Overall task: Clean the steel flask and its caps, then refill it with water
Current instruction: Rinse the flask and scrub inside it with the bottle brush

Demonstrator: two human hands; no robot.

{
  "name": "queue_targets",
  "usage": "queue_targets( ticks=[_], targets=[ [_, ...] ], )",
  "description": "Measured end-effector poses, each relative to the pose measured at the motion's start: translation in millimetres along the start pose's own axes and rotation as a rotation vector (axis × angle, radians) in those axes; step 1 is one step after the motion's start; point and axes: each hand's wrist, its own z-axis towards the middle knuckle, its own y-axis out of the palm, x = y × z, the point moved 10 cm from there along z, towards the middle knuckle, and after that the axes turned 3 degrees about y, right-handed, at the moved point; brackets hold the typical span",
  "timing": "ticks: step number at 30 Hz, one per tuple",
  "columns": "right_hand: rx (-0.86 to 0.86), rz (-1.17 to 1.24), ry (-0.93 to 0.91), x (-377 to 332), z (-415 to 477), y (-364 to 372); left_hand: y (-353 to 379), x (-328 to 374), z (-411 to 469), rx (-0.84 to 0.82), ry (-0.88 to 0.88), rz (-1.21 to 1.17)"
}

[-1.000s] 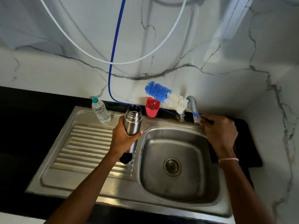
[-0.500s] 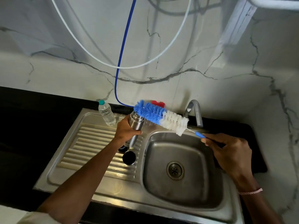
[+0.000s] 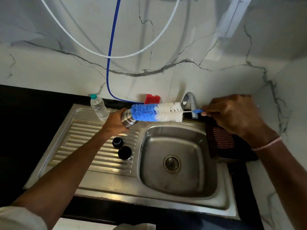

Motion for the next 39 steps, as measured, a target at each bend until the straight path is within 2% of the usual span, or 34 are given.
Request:
queue_targets(
  ticks=[7,11,18,20,22,24,26,27,28,29,31,33,34,36,39],
  targets=[
    [-0.165,-0.297,-0.206,-43,45,-1,11,18,-10,-0.042,0.098,0.061],
    [-0.242,-0.327,-0.300,-79,48,25,18,47,-14,-0.035,0.148,0.025],
    [-0.274,-0.288,-0.292,-99,32,59,22,83,-25,0.044,0.253,0.071],
    [-0.342,-0.222,-0.219,-96,26,71,25,96,-28,0.084,0.289,0.097],
    [-0.435,-0.045,-0.054,-83,25,84,24,105,-32,0.150,0.302,0.153],
    [-0.636,0.220,0.101,-71,24,102,22,112,-39,0.215,0.332,0.225],
    [-0.772,0.388,0.139,-71,20,109,19,116,-45,0.264,0.338,0.275],
    [-0.750,0.335,0.098,-72,20,107,19,115,-45,0.267,0.327,0.290],
    [-0.649,0.183,0.014,-74,19,103,20,113,-44,0.252,0.306,0.302],
    [-0.482,-0.044,-0.091,-78,15,96,21,110,-41,0.223,0.277,0.307],
    [-0.250,-0.420,-0.195,-88,0,84,24,103,-37,0.147,0.210,0.284],
    [-0.059,-0.488,-0.242,-94,-9,73,26,101,-36,0.082,0.191,0.260],
    [-0.017,-0.462,-0.261,-94,-12,73,29,104,-38,0.059,0.200,0.274],
    [-0.082,-0.393,-0.278,-86,-13,83,33,110,-41,0.045,0.223,0.340],
    [-0.436,-0.143,-0.060,-64,-13,110,36,117,-46,0.093,0.284,0.460]
  ],
)
